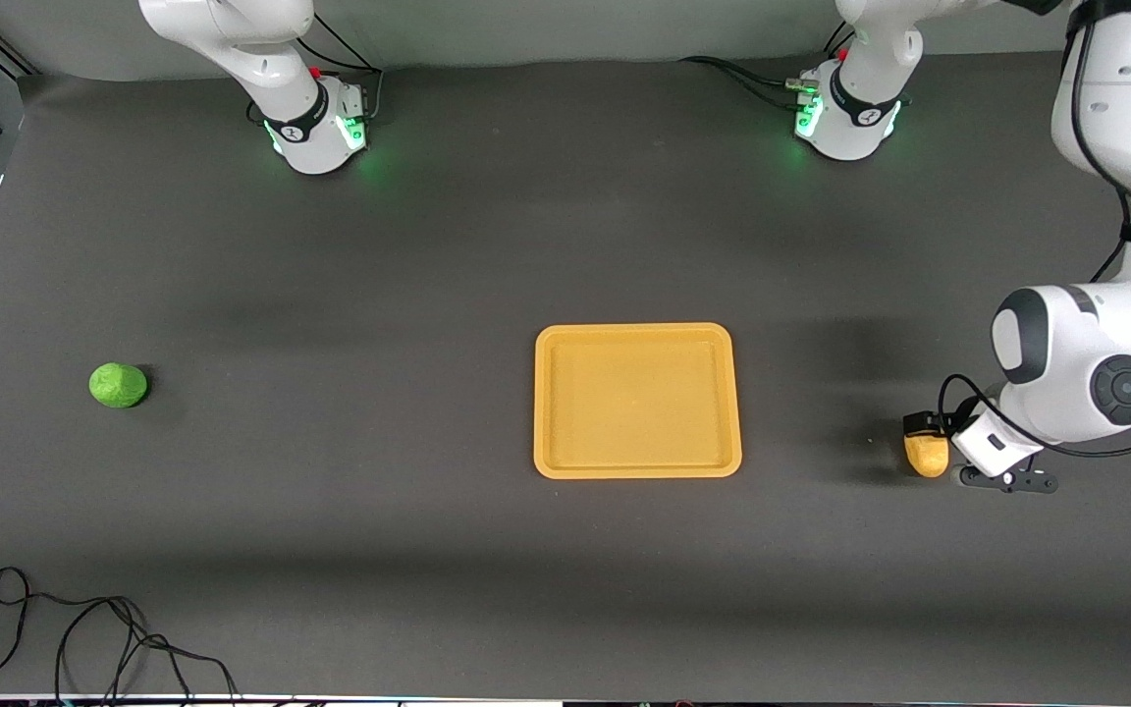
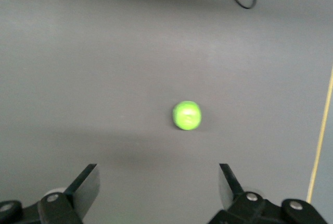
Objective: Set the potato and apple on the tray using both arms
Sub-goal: 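Reach the left gripper down to the yellow potato and grasp it, then move the potato with the left gripper while the right gripper grasps the apple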
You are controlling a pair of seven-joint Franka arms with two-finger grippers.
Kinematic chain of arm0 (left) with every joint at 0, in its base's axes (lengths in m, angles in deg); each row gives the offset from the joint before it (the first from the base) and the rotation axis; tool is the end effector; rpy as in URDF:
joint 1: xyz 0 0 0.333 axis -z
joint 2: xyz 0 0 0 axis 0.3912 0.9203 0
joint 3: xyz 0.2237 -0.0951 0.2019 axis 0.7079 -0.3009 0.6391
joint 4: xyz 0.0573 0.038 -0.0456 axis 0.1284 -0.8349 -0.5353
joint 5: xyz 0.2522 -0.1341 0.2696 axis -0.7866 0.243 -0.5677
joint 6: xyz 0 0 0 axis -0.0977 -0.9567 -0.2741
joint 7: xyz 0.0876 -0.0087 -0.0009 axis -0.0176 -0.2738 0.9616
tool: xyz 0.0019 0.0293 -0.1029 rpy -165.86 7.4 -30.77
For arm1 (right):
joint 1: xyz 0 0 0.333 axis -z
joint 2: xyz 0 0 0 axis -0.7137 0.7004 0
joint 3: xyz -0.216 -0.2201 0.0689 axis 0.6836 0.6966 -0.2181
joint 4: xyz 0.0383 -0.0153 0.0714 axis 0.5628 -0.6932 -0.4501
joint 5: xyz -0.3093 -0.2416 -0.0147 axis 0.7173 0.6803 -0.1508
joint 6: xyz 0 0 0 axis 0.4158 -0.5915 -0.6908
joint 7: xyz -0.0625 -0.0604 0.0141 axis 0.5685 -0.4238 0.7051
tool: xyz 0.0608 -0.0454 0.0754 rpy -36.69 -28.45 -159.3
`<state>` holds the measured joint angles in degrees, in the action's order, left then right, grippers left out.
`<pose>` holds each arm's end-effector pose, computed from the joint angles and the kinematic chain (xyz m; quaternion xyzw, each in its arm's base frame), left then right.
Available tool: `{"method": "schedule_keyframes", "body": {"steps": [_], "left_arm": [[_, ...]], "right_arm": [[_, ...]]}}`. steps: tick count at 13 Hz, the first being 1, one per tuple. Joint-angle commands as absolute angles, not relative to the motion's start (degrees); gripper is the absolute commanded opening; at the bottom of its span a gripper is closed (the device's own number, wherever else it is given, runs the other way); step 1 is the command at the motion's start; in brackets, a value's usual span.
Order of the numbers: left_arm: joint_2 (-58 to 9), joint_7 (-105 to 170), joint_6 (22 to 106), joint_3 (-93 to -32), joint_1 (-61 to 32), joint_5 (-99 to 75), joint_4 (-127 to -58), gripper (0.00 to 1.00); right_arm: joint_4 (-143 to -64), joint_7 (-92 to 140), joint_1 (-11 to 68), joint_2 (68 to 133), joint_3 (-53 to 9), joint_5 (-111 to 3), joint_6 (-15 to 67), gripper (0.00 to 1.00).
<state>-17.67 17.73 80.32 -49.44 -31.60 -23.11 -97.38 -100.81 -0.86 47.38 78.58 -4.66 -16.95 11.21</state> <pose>0.6429 0.0406 0.2199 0.9983 -0.0492 -0.0266 0.0156 0.5218 -0.2378 0.5769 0.9985 0.0474 0.0201 0.0177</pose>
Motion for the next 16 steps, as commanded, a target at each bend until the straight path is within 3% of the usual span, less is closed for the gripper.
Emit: {"method": "schedule_keyframes", "body": {"steps": [1, 3, 4, 6, 8, 11, 16], "left_arm": [[-14.2, 16.1, 84.7, -49.6, -32.2, -24.0, -95.6, 0.8], [-14.4, 15.7, 84.2, -49.6, -32.3, -24.0, -95.0, 0.31], [-14.8, 15.3, 83.4, -49.6, -32.3, -23.9, -94.1, 0.19], [-15.8, 16.4, 77.3, -49.8, -31.7, -23.0, -91.3, 0.1], [-18.0, 21.0, 69.6, -50.3, -30.9, -22.3, -89.0, 0.07], [-19.8, 33.2, 68.3, -51.2, -23.9, -22.2, -89.0, 0.07], [-20.0, 49.0, 68.0, -51.2, -10.5, -22.2, -89.8, 0.07]], "right_arm": [[-101.9, -4.9, 46.7, 78.9, -1.2, -17.3, 12.6, 1.0], [-102.3, -5.0, 46.9, 78.9, -1.1, -17.4, 13.1, 1.0], [-102.7, -5.6, 46.9, 79.0, -1.1, -17.7, 13.8, 1.0], [-105.7, -7.1, 46.9, 79.3, 0.0, -19.3, 17.2, 1.0], [-111.8, -8.5, 46.9, 80.0, 0.5, -20.4, 24.6, 1.0], [-119.4, -10.0, 46.9, 82.5, 1.4, -23.8, 34.7, 1.0], [-120.9, -20.0, 48.5, 94.7, 1.4, -36.2, 44.1, 1.0]]}}
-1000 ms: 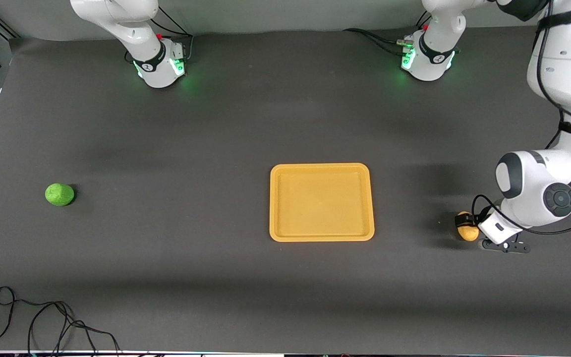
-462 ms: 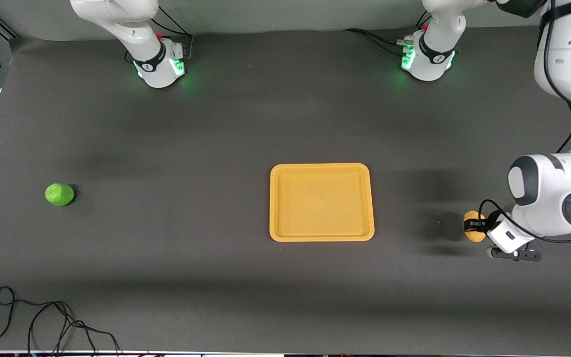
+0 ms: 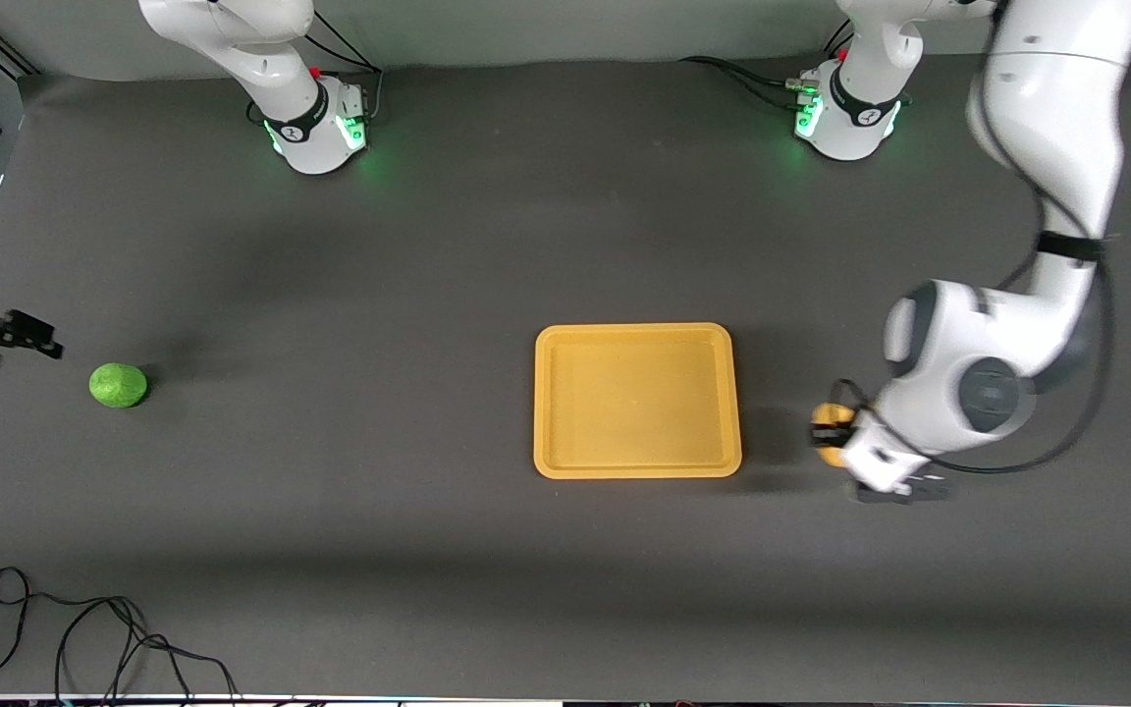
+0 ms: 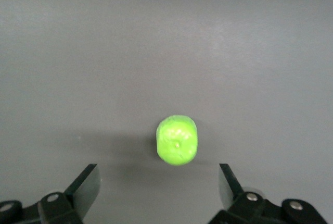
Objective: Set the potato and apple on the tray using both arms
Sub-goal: 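Move the potato with the left gripper while the right gripper grasps the apple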
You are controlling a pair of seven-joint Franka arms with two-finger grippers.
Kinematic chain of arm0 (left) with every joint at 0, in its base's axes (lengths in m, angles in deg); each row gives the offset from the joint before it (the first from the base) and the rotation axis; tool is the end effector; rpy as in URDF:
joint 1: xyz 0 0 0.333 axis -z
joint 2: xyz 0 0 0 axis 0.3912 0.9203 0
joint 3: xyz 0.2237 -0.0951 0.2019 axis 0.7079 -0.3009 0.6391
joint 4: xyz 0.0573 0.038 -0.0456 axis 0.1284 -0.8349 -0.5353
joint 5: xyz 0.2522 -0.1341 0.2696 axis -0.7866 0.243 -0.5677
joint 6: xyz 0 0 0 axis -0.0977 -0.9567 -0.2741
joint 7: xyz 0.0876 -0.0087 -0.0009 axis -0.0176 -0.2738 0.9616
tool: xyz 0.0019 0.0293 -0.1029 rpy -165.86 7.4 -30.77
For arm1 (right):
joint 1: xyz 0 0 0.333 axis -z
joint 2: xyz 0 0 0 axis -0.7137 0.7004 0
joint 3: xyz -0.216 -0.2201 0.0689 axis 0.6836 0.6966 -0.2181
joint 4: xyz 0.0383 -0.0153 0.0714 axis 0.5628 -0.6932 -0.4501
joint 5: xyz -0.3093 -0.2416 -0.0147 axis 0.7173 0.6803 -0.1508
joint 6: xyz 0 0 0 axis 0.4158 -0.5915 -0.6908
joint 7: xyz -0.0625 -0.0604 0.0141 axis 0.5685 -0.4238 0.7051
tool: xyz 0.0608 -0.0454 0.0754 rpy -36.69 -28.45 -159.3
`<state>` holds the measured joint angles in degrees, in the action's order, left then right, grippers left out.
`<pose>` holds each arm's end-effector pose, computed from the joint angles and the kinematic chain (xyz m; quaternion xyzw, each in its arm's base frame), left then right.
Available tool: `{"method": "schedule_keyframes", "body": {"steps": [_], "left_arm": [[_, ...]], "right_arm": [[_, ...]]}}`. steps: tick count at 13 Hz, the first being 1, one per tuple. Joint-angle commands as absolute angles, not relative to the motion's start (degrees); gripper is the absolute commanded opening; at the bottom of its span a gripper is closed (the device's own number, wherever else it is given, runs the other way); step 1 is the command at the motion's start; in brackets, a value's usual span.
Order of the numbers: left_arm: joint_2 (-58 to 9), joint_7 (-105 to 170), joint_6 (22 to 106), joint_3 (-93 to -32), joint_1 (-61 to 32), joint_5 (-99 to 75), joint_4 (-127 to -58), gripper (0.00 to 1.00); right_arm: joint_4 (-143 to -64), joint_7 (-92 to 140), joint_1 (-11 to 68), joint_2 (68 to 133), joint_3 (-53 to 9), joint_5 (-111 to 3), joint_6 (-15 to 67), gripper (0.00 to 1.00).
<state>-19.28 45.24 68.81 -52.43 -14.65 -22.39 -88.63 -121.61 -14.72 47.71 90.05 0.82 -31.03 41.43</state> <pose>0.6455 -0.1819 0.2884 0.9986 0.0252 -0.0435 0.0157 0.5128 -0.2861 0.3498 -0.9978 -0.0467 -0.0436 0.0183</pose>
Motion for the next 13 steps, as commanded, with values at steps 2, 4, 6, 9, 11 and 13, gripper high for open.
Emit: {"method": "schedule_keyframes", "body": {"steps": [2, 4, 6, 9, 11, 13], "left_arm": [[-19.0, 52.6, 69.3, -51.2, -6.3, -22.2, -90.7, 0.07], [-17.7, 56.2, 71.3, -51.2, -2.3, -22.2, -91.8, 0.07], [-17.7, 56.8, 72.7, -51.2, -1.6, -22.2, -93.6, 0.07], [-16.5, 56.9, 72.8, -51.2, -1.4, -22.2, -93.6, 0.13], [-15.7, 57.2, 74.3, -51.2, -1.2, -22.2, -93.5, 0.52], [-15.2, 58.1, 75.2, -51.2, -1.1, -22.2, -93.5, 0.61]], "right_arm": [[-121.0, -23.5, 48.6, 98.7, 1.4, -40.1, 47.0, 1.0], [-121.0, -25.0, 48.6, 102.0, 1.4, -42.7, 49.2, 1.0], [-121.0, -25.0, 48.5, 104.5, 1.2, -43.7, 51.5, 1.0], [-120.9, -26.5, 48.3, 107.6, 0.7, -46.2, 53.5, 1.0], [-120.8, -28.3, 48.4, 109.0, 0.7, -48.2, 53.7, 1.0], [-120.6, -28.7, 48.1, 109.7, 0.7, -48.6, 54.3, 0.82]]}}
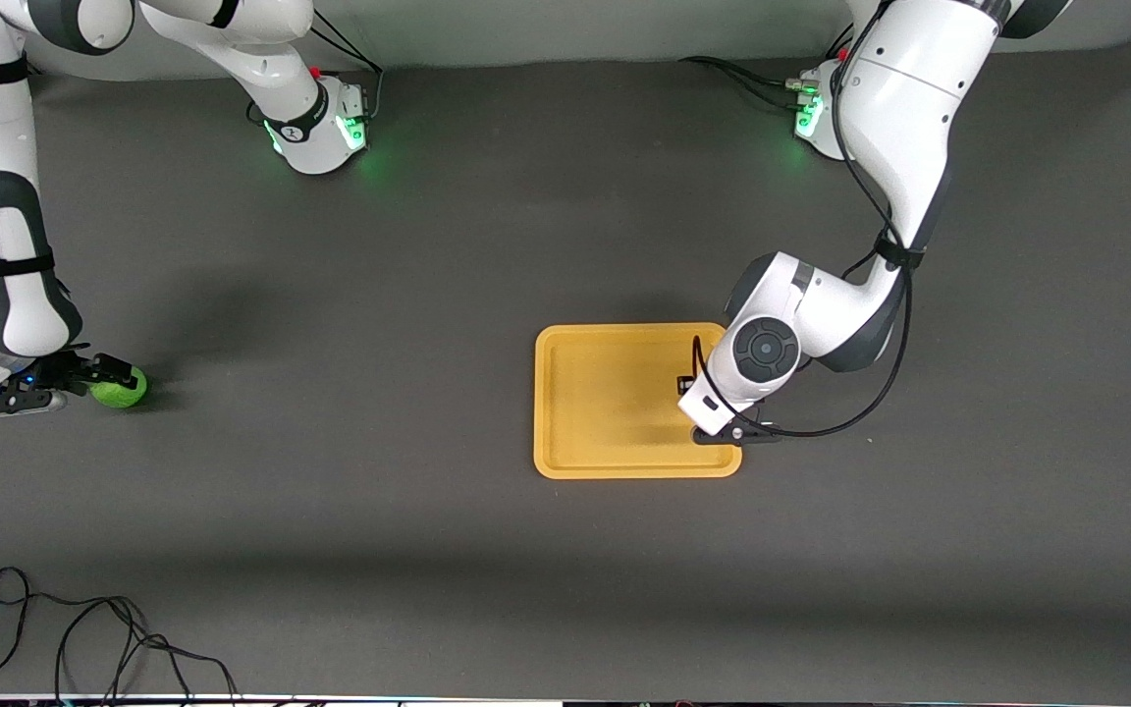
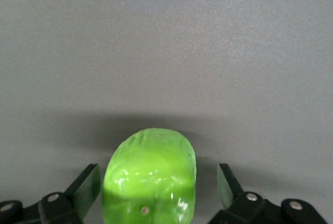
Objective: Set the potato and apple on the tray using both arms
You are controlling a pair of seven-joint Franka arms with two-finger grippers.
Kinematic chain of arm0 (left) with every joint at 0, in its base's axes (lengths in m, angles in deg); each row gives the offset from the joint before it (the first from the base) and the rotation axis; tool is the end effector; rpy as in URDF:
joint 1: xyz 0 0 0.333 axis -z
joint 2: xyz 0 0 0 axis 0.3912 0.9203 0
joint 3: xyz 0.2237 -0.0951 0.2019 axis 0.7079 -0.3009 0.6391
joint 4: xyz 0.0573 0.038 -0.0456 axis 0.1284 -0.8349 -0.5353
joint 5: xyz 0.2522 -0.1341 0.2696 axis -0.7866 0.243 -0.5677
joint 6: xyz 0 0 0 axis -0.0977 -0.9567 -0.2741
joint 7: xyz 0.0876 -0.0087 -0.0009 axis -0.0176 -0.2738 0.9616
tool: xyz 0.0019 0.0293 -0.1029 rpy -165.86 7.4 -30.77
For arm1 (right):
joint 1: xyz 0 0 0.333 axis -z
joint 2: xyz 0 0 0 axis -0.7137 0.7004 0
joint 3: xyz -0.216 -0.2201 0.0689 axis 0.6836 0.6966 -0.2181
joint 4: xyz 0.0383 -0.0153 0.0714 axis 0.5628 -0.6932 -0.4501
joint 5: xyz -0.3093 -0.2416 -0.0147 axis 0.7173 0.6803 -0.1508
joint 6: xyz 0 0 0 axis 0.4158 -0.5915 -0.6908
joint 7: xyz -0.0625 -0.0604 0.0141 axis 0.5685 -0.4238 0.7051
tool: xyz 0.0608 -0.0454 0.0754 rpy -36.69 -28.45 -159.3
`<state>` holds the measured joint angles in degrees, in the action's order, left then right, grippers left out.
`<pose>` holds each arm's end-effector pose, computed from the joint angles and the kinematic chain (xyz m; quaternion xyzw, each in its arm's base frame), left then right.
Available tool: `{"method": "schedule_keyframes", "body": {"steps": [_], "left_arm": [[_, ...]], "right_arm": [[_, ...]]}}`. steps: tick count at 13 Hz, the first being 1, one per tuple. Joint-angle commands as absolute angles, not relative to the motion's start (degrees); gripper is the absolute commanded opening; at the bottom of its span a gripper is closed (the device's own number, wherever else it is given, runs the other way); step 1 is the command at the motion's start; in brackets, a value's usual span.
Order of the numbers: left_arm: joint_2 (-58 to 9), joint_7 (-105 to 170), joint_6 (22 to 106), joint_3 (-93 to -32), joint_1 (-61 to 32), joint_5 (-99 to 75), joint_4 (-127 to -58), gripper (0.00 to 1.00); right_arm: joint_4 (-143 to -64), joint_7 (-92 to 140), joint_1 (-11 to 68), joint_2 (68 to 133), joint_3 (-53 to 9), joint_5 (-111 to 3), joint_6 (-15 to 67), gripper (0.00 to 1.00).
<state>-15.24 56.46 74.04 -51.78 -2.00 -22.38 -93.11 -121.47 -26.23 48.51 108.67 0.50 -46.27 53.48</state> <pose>0.5752 -0.3066 0.2157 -0.9972 -0.0180 0.0719 0.0056 0.5082 -0.3046 0.1977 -0.9989 -0.0390 -0.0209 0.0182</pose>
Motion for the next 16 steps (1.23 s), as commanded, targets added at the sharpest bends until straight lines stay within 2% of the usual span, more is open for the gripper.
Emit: {"method": "schedule_keyframes", "body": {"steps": [1, 2, 3, 4, 6, 8, 11, 13, 14, 16], "left_arm": [[-15.2, 58.1, 75.2, -51.2, -1.1, -22.2, -93.5, 0.64], [-15.3, 58.1, 75.2, -51.2, -1.1, -22.2, -93.4, 0.75], [-15.7, 58.1, 74.7, -51.2, -1.2, -22.2, -93.3, 0.86], [-16.3, 58.1, 74.3, -51.2, -1.5, -22.2, -93.2, 0.9], [-18.0, 57.8, 73.9, -51.0, -2.5, -22.2, -92.6, 0.98], [-21.0, 56.4, 73.3, -50.8, -5.6, -22.4, -92.6, 0.99], [-25.9, 53.1, 67.6, -50.1, -10.3, -23.6, -91.5, 0.99], [-29.2, 43.1, 63.6, -50.1, -15.4, -23.7, -90.6, 1.0], [-31.2, 38.9, 61.1, -50.1, -17.5, -23.6, -90.5, 1.0], [-36.4, 30.9, 56.7, -50.1, -21.7, -23.5, -90.5, 1.0]], "right_arm": [[-120.5, -28.8, 47.9, 109.7, 0.7, -48.6, 54.2, 0.44], [-120.5, -28.8, 47.9, 109.7, 0.6, -48.5, 53.8, 0.28], [-120.4, -28.7, 47.8, 109.4, 0.6, -48.5, 53.6, 0.25], [-120.0, -28.1, 47.6, 108.7, 0.6, -48.5, 53.3, 0.24], [-118.0, -26.9, 44.5, 104.8, 1.7, -47.1, 47.4, 0.23], [-114.3, -22.3, 40.1, 99.1, 6.9, -38.1, 40.2, 0.23], [-100.4, -8.8, 34.1, 92.3, 10.2, -23.3, 17.9, 0.23], [-89.5, -4.9, 31.8, 92.1, 10.2, -20.8, 3.5, 0.23], [-86.7, -3.5, 30.7, 92.2, 10.1, -20.8, 0.4, 0.23], [-84.8, -1.4, 27.2, 92.1, 9.9, -20.8, -0.2, 0.23]]}}
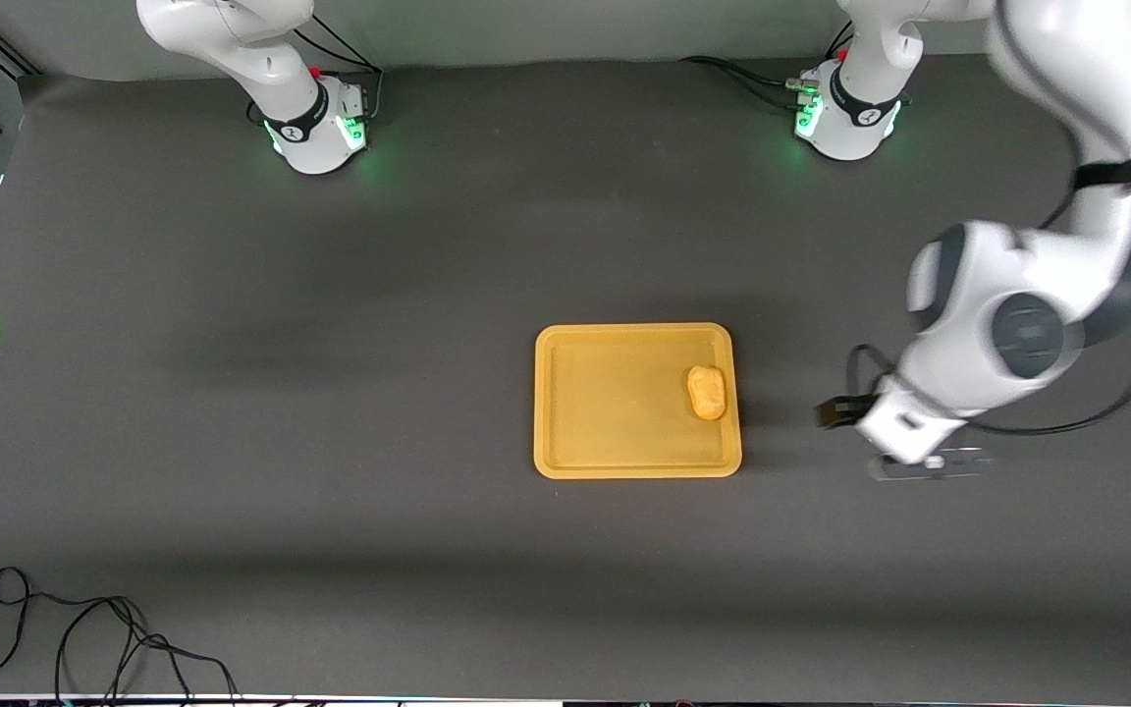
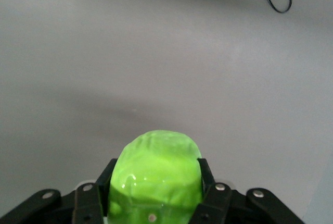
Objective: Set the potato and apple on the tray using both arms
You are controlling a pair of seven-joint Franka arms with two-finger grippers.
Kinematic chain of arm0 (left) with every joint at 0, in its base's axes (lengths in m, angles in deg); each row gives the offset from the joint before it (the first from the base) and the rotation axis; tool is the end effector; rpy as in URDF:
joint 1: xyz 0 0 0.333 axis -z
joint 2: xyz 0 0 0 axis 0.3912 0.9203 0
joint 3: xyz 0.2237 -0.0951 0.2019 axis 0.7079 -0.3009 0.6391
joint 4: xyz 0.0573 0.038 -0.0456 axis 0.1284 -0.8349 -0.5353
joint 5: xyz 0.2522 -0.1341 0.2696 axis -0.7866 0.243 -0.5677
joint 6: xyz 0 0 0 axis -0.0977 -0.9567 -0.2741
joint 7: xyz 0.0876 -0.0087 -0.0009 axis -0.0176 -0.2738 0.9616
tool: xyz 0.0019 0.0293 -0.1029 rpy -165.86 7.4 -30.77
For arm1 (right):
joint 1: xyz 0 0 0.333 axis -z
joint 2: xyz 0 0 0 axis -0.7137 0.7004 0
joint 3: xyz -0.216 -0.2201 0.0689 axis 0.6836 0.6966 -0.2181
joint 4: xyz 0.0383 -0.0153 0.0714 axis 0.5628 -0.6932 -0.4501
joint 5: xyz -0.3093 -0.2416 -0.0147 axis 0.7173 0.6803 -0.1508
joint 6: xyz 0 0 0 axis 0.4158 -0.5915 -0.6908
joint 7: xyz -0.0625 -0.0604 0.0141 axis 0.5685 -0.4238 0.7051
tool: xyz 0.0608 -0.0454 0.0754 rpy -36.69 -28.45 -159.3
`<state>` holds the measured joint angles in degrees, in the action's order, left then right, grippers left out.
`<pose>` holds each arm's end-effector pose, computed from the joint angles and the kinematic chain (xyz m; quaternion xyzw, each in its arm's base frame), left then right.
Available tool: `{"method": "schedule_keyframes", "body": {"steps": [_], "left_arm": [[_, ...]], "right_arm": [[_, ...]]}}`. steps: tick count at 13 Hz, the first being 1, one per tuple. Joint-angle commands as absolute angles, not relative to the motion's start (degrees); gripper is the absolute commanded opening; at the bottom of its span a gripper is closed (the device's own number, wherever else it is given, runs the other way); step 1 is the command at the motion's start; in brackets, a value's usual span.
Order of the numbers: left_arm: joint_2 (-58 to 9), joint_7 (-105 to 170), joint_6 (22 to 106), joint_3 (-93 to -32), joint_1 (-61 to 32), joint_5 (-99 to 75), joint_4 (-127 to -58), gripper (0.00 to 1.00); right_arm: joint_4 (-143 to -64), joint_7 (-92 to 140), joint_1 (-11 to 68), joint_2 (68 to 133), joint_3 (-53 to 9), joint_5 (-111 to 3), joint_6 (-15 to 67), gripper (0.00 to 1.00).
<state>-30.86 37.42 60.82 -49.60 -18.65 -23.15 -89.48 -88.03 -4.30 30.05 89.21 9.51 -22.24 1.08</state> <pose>0.6408 -0.1036 0.4016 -0.9999 -0.0090 0.0144 0.0030 0.5785 -0.1784 0.5790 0.9939 0.1065 -0.0296 0.0052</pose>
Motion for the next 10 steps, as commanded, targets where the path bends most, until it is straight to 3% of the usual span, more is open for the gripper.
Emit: {"method": "schedule_keyframes", "body": {"steps": [1, 6, 10], "left_arm": [[-38.8, 26.6, 54.4, -49.9, -23.5, -23.5, -90.6, 1.0], [-45.2, 15.3, 49.3, -49.4, -29.4, -23.2, -90.6, 1.0], [-47.9, 10.7, 46.3, -48.1, -29.3, -23.3, -92.5, 1.0]], "right_arm": [[-84.0, 0.0, 25.3, 92.2, 9.7, -21.1, -0.2, 0.23], [-81.4, 26.8, 7.5, 94.7, 9.4, -25.1, -0.1, 0.23], [-72.8, 51.7, -4.9, 103.2, 5.2, -29.5, 0.5, 0.23]]}}
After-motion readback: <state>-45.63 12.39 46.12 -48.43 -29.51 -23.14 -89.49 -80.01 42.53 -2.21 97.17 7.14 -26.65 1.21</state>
